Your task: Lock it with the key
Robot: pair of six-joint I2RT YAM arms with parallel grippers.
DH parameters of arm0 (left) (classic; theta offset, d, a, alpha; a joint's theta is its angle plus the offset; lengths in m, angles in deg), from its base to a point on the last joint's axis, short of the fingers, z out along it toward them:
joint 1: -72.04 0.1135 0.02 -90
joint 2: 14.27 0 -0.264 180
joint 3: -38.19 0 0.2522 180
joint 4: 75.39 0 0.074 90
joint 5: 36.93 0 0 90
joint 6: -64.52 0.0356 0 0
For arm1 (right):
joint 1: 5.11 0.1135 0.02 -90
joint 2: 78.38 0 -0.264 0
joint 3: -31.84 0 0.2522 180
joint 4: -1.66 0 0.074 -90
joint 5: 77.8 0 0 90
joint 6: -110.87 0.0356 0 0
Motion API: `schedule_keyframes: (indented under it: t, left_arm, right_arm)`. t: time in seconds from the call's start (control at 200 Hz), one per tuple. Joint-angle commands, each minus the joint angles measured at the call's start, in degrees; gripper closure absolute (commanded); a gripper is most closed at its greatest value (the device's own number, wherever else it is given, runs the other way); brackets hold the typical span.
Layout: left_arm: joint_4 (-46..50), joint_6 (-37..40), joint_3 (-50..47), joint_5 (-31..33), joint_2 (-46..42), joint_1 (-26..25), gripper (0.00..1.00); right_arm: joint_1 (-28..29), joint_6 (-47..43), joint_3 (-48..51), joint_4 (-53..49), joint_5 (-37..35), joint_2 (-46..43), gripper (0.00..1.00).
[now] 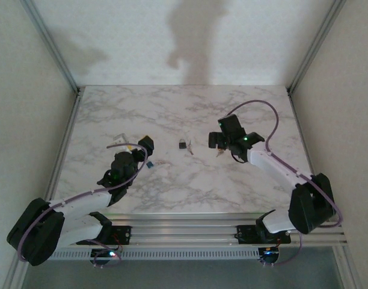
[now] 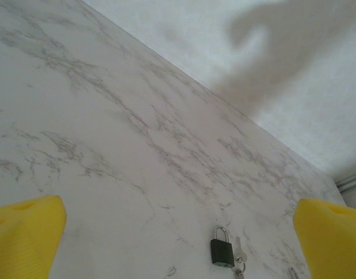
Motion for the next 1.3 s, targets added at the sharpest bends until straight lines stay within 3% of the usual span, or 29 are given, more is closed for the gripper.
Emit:
schedule_keyframes:
  t: [0.0, 0.3, 0.435, 0.686, 1.026, 1.296]
  left_arm:
    - [-0.55, -0.57, 1.21, 1.06, 0.72, -0.27, 0.01]
    - [-0.15, -0.85, 1.78, 0.65, 1.63, -0.33, 0.00]
    - [0.08, -0.93, 2.08, 0.61, 1.89, -0.35, 0.01]
    - [0.43, -0.81, 2.20, 0.78, 1.92, -0.32, 0.00]
    - [0.48, -0.67, 2.53, 0.56, 2.62, -0.30, 0.00]
    - [0.69, -0.55, 2.53, 0.73, 2.00, -0.35, 0.00]
  right_arm:
    - [0.15, -0.74, -1.30, -3.56, -1.49, 2.57, 0.01]
    - [0.00, -1.27, -4.30, -5.88, -3.29, 11.07, 0.12]
    - [-0.48, -2.14, -6.39, -6.33, -2.92, 15.08, 0.25]
    - [-1.90, -3.58, -11.00, -7.96, 0.18, 21.91, 0.29]
    - [-4.34, -5.40, -14.08, -8.33, 3.90, 27.38, 0.46]
    - [-4.78, -6.34, -15.94, -8.53, 4.94, 29.73, 0.49]
